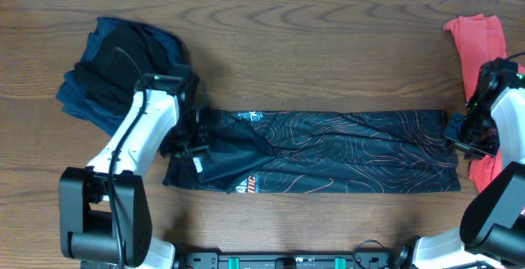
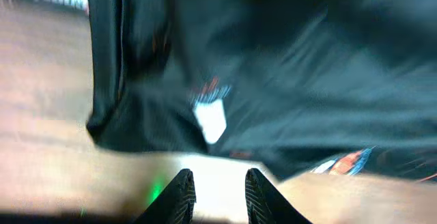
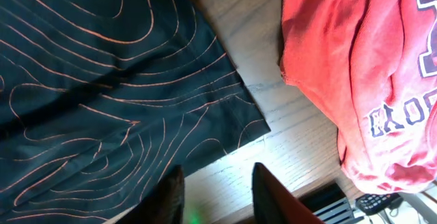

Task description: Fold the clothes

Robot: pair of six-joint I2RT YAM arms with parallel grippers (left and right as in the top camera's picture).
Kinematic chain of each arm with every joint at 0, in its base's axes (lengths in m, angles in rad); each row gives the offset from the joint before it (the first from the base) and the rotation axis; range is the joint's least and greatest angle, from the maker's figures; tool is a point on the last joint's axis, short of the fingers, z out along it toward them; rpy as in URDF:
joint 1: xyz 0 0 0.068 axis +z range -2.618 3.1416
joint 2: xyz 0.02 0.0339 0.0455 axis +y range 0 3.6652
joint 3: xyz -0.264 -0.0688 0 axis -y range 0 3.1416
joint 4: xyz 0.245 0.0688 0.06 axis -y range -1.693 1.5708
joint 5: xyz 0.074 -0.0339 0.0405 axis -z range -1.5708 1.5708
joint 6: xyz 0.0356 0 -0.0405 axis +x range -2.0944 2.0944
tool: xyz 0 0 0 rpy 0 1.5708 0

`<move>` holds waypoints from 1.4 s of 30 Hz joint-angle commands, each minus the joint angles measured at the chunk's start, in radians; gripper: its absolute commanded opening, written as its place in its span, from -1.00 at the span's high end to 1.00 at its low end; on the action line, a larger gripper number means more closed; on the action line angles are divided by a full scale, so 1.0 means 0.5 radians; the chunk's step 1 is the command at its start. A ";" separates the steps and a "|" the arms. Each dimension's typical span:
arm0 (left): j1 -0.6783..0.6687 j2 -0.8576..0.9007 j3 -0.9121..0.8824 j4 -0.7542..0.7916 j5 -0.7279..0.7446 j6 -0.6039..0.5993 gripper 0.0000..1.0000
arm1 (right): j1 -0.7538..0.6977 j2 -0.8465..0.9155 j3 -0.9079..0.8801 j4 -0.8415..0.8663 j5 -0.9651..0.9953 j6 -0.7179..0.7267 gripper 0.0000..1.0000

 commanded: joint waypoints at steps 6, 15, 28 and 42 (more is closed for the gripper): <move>-0.001 -0.018 0.074 0.078 0.076 -0.011 0.41 | -0.121 0.001 -0.211 0.312 -0.227 -0.233 0.01; -0.001 -0.018 0.074 0.080 0.075 -0.011 0.40 | -0.134 0.005 -0.593 0.831 -0.369 -0.388 -0.19; -0.001 -0.018 0.072 0.080 0.075 -0.011 0.39 | -0.134 0.005 -0.713 1.131 -0.321 -0.391 -0.30; -0.001 -0.018 0.072 0.086 0.075 -0.010 0.38 | -0.134 0.085 -0.684 1.158 -0.337 -0.502 -0.33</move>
